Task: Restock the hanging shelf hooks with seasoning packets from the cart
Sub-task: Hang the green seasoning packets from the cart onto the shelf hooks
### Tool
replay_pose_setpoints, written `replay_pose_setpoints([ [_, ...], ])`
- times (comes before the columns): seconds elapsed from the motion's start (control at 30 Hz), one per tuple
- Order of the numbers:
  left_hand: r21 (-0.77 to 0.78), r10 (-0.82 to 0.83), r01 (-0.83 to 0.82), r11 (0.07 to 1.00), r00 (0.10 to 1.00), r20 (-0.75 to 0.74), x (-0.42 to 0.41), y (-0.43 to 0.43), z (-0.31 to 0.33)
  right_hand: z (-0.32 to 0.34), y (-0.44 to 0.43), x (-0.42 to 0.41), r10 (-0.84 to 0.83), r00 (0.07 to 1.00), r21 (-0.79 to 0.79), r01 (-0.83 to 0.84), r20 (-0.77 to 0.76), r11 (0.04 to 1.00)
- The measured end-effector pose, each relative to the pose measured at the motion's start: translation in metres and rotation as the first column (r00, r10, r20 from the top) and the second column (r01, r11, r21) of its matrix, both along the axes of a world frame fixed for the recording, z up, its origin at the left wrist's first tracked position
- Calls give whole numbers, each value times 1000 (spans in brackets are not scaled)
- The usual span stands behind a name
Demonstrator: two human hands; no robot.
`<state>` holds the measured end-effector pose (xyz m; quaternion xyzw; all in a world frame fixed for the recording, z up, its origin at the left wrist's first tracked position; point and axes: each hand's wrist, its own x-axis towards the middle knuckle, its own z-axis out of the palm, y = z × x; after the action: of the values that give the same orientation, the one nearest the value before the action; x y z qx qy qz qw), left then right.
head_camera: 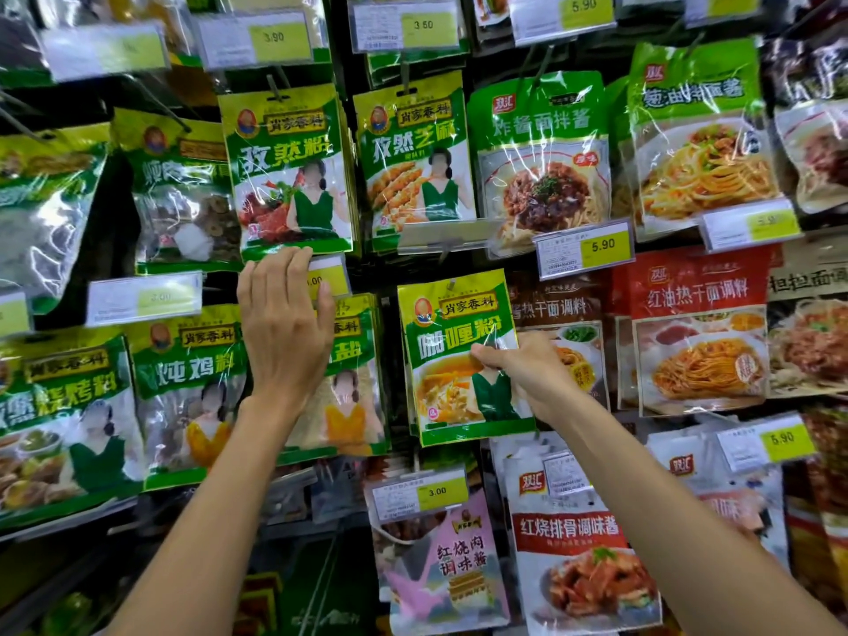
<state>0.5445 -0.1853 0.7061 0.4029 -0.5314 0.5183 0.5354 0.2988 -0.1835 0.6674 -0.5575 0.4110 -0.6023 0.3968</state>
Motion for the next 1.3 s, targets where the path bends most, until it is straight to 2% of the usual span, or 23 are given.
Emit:
replay_pose_setpoints([
  [0.3,37,13,-14,999,1000,19,2,4,-1,-14,-1,6,-208,971,-157,188,-122,970],
  [0.43,45,4,-5,999,1000,31,-3,16,-6,-27,13,-9,-422,880,-278,358,-219,891],
  [0.5,24,-23,22,999,999,44,-10,25,-15,-36,24,-21,-470,854,-306,396,-223,866],
  [0.6,55,-140,138,989,989,36,-37,40,-45,-58,49,-50,-495,843,-327,416,-212,849],
  [0.7,192,-347,347,918,937,-36,-92,55,-96,-93,82,-87,-491,845,-290,425,-213,857],
  [0.8,401,-542,556,728,825,-158,-164,73,-157,-142,122,-126,-535,817,-214,495,-216,842],
  [0.9,597,-647,689,412,682,-341,-241,97,-222,-201,166,-169,-586,783,-90,581,-211,809],
  [1.0,676,-688,730,102,543,-482,-310,124,-286,-263,212,-213,-670,703,59,699,-237,713],
  [1.07,727,-686,682,-78,493,-536,-350,141,-326,-304,243,-239,-717,645,146,761,-264,632],
  [1.13,775,-692,597,-209,469,-548,-384,155,-364,-343,273,-260,-749,588,243,808,-305,536],
  [1.2,819,-708,491,-298,462,-535,-413,162,-399,-378,300,-276,-770,536,344,836,-348,427],
  [1.3,872,-733,308,-380,475,-487,-453,163,-451,-427,330,-297,-797,421,432,873,-433,227],
])
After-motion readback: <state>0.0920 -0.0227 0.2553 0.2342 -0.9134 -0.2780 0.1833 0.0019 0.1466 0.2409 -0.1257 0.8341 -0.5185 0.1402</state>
